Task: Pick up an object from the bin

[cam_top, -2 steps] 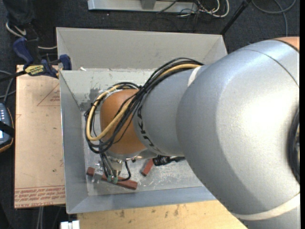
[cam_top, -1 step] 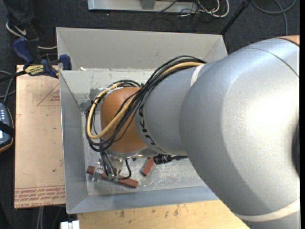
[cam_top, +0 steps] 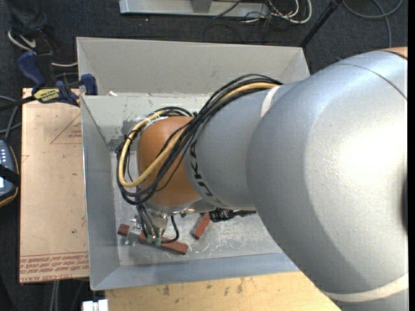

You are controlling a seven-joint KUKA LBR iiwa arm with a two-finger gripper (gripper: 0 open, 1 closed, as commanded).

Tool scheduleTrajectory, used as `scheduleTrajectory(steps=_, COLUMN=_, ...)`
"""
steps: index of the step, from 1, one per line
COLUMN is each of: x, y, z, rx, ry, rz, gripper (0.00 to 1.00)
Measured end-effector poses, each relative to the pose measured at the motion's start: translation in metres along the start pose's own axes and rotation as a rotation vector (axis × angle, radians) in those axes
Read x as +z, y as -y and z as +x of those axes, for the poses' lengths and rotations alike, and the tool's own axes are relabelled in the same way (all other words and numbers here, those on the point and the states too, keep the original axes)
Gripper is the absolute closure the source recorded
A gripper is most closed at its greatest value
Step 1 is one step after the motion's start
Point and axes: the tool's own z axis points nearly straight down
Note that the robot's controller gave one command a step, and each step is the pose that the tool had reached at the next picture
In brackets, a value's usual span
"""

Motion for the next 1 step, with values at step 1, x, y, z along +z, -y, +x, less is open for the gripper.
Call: scheduleTrajectory(steps=1, x=-0.0043, y=0.0002, z=0.0003, rx=0.0, ry=-0.001, rz=0.001, gripper=1.0)
